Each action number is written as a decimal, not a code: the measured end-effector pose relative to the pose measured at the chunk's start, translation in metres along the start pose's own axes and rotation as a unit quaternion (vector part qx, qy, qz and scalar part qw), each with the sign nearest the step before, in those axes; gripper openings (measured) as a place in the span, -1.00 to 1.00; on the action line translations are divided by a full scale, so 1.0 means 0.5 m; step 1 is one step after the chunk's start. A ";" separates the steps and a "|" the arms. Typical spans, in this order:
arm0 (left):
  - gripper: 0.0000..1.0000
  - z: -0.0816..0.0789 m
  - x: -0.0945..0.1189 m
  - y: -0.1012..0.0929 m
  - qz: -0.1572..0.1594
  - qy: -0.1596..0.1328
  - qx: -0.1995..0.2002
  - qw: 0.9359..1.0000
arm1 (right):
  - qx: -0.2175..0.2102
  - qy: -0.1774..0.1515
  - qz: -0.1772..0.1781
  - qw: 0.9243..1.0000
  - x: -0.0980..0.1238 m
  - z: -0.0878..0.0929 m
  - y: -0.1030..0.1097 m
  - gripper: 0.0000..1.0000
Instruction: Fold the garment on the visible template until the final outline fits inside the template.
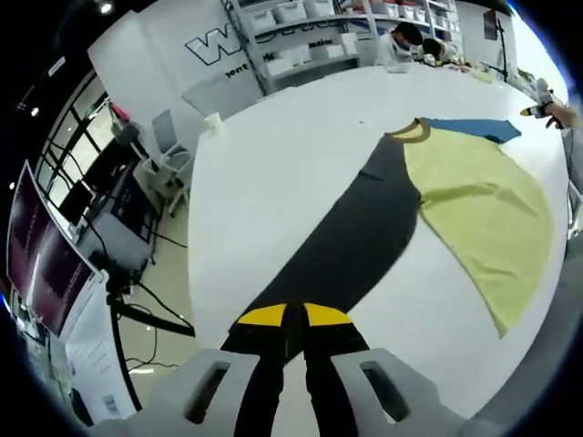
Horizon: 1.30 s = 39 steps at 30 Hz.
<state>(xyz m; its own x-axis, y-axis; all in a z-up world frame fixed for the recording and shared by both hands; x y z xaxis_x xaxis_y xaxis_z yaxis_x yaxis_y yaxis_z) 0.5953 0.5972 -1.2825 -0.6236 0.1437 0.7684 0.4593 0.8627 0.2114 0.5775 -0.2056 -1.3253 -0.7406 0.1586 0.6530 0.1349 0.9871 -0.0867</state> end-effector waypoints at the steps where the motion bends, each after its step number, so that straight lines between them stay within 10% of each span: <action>1: -0.79 0.000 -0.001 -0.004 0.002 -0.003 -0.001 1.000 | 0.002 -0.003 -0.003 1.000 0.003 -0.001 0.003 -1.00; 18: -0.34 0.011 -0.022 -0.049 0.044 -0.039 -0.037 0.998 | 0.107 -0.016 -0.049 0.993 0.073 0.028 0.059 -0.53; 39: 0.06 0.016 -0.020 -0.078 0.076 -0.066 -0.028 0.995 | 0.088 -0.024 -0.100 0.991 0.113 0.062 0.135 0.20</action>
Point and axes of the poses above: the point that each gripper's makers call its tool centre point, and the gripper's own axes: x roughly backward along the fingers, y roughly to its left, z roughly out of its underside, the point moved 7 cm from there along x, roughly backward along the fingers, and after that the axes turned 6 degrees about z, right-handed, at the moved point
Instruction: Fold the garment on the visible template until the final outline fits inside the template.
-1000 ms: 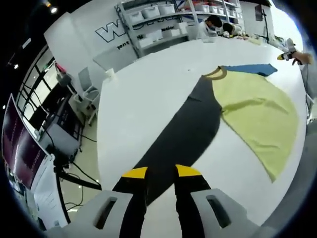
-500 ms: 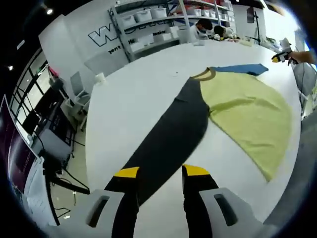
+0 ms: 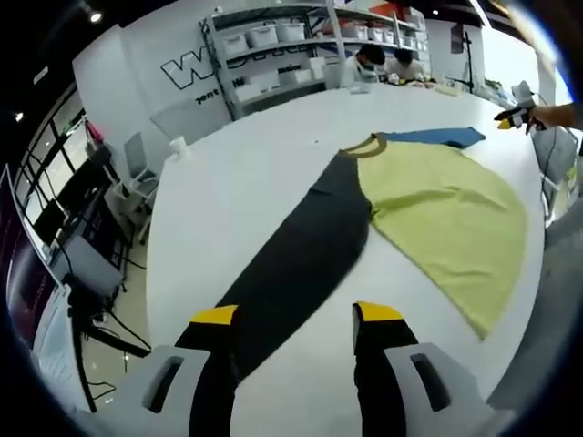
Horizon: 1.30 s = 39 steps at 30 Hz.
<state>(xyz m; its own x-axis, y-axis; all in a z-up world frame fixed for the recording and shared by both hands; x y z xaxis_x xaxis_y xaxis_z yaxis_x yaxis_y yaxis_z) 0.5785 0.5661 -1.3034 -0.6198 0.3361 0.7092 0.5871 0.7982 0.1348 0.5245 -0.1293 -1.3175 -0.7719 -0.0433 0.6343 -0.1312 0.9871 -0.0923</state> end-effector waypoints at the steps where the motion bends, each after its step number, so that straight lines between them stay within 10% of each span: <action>1: 0.11 0.000 0.000 -0.002 0.003 0.000 0.001 1.000 | 0.000 0.000 -0.001 1.000 0.000 0.003 0.003 0.22; 20: 0.61 0.017 -0.025 -0.080 0.052 -0.002 -0.004 0.999 | -0.045 -0.003 0.002 0.999 0.018 0.052 0.034 0.99; 39: 0.95 0.018 -0.028 -0.155 0.109 -0.017 -0.068 0.992 | 0.023 -0.021 -0.042 0.999 0.029 0.051 0.110 0.98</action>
Point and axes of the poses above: the point that each gripper's makers call its tool centre point, and the gripper's own axes: x roughly backward along the fingers, y roughly to its left, z roughly out of its underside, the point moved 7 cm from there along x, roughly backward along the fingers, and after that the axes turned 6 degrees about z, right-handed, at the moved point
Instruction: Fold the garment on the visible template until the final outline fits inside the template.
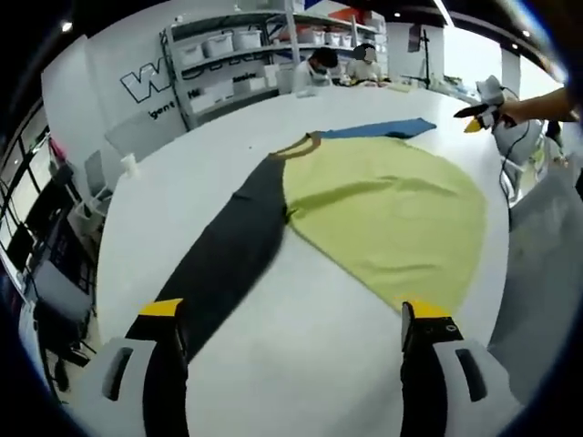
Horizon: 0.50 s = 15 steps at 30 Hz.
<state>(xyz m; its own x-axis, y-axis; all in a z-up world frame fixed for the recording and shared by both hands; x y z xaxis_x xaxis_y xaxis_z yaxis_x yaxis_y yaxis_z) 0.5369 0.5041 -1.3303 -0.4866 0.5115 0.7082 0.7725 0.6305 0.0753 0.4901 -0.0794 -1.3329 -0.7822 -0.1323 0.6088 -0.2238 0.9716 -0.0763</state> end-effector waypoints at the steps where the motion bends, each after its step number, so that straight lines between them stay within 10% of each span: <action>1: 0.94 0.002 -0.002 -0.004 0.003 0.003 -0.005 1.000 | 0.004 -0.004 -0.005 1.000 -0.003 -0.001 0.002 0.97; 15: 0.84 0.005 -0.026 -0.072 0.077 0.009 -0.044 0.996 | 0.066 -0.011 -0.069 0.995 -0.009 0.002 0.090 0.92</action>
Point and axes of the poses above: the point that each gripper's makers call its tool centre point, and the gripper's own axes: x roughly backward along the fingers, y roughly to its left, z roughly out of its underside, the point moved 7 cm from there along x, roughly backward along the fingers, and after that the axes turned 6 degrees about z, right-handed, at the moved point
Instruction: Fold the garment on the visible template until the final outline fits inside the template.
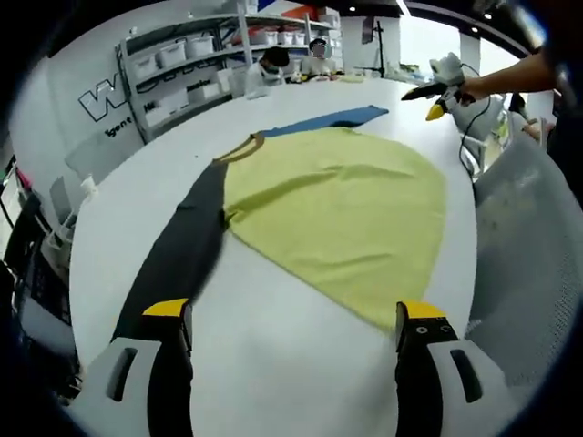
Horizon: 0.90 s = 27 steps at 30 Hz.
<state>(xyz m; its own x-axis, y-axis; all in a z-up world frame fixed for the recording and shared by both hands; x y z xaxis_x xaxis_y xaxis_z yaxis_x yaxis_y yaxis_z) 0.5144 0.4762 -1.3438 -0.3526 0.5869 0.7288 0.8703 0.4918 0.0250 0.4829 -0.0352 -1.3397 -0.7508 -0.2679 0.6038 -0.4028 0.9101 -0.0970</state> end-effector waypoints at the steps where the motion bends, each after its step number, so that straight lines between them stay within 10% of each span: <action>1: 0.85 -0.001 -0.002 -0.006 0.005 -0.001 -0.005 1.000 | 0.000 0.000 -0.001 1.000 -0.001 0.001 0.002 0.90; 27: 0.17 0.043 -0.057 -0.096 0.114 0.059 -0.102 0.986 | 0.022 -0.003 -0.008 1.000 0.018 0.013 0.028 0.69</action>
<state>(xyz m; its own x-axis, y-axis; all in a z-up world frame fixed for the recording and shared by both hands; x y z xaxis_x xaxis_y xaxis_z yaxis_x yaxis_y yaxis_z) 0.4753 0.4498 -1.3807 -0.1068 0.5829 0.8055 0.9777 0.2090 -0.0215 0.4672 -0.0267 -1.3407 -0.7473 -0.2833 0.6011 -0.4371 0.8909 -0.1235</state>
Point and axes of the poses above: the point that each gripper's makers call its tool centre point, and the gripper's own axes: x roughly backward along the fingers, y roughly to its left, z roughly out of its underside, the point moved 7 cm from there along x, roughly backward along the fingers, and after that the axes turned 6 degrees about z, right-handed, at the moved point
